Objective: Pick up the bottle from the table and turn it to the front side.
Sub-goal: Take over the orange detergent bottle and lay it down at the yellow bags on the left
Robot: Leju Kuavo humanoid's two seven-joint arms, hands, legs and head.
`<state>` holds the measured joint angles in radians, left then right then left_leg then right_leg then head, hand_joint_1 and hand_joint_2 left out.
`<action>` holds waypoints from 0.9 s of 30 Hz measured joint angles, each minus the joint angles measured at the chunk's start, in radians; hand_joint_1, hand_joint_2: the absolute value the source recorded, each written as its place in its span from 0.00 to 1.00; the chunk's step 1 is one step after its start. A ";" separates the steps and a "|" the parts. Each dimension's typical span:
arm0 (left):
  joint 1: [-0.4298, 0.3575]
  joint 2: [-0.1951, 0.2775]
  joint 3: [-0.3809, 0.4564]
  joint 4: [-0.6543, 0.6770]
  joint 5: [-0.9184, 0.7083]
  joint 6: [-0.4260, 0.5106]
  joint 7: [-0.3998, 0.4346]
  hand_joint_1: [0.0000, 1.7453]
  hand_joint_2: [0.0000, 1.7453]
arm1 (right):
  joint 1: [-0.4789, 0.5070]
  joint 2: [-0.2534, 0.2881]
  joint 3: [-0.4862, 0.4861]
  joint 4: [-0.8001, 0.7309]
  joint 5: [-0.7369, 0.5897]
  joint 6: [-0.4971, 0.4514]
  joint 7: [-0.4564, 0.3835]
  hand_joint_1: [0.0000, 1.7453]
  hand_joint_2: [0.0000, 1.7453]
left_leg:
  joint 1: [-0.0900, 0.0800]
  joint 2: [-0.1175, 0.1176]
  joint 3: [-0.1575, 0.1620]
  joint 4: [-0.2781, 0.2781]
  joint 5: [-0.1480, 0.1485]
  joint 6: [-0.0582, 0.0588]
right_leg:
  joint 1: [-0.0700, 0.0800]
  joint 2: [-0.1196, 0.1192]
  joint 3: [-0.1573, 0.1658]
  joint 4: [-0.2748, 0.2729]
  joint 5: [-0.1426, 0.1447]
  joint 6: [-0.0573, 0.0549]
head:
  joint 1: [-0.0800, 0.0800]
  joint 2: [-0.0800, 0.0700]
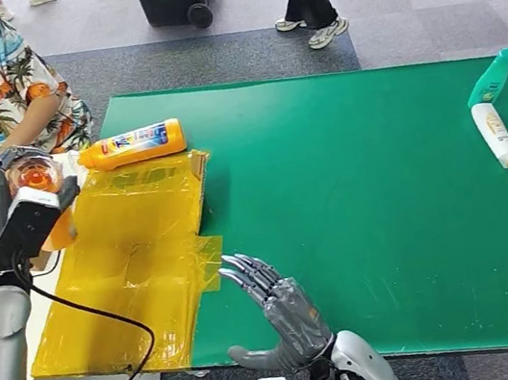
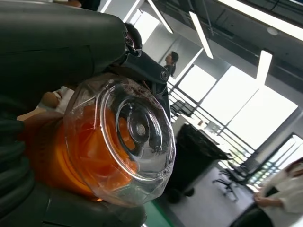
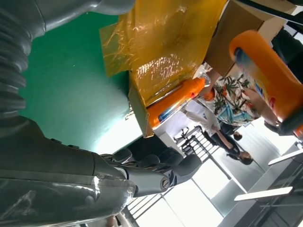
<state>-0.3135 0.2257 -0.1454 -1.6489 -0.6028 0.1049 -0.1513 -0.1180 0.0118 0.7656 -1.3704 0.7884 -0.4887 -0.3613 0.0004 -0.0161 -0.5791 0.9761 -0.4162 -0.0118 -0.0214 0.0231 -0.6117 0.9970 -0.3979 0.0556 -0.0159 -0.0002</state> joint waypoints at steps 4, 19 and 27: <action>-0.038 0.042 0.005 0.112 -0.141 0.021 0.032 1.00 1.00 | 0.000 0.000 0.000 -0.013 0.007 0.010 0.000 0.00 1.00 | 0.000 0.000 0.000 0.000 0.000 0.000 | 0.000 0.000 0.000 0.000 0.000 0.000 | 0.000 0.000; -0.039 0.059 0.099 0.366 -0.340 0.193 0.065 0.00 1.00 | -0.001 0.003 0.005 -0.030 0.016 0.035 0.007 0.00 1.00 | 0.003 0.003 0.001 0.000 0.002 -0.004 | 0.003 0.003 -0.001 0.000 0.002 -0.004 | 0.000 0.000; -0.022 0.036 0.133 0.376 -0.343 0.235 0.028 0.00 1.00 | -0.003 0.005 0.016 -0.030 0.018 0.043 0.009 0.00 1.00 | 0.003 0.003 0.000 0.000 0.002 -0.004 | 0.003 0.003 -0.001 0.000 0.002 -0.003 | 0.000 0.000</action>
<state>-0.3359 0.2622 -0.0128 -1.2725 -0.9460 0.3399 -0.1230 -0.1205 0.0168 0.7814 -1.4008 0.8061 -0.4459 -0.3527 0.0034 -0.0134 -0.5795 0.9761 -0.4140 -0.0157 -0.0184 0.0261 -0.6122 0.9970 -0.3955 0.0524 -0.0158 0.0000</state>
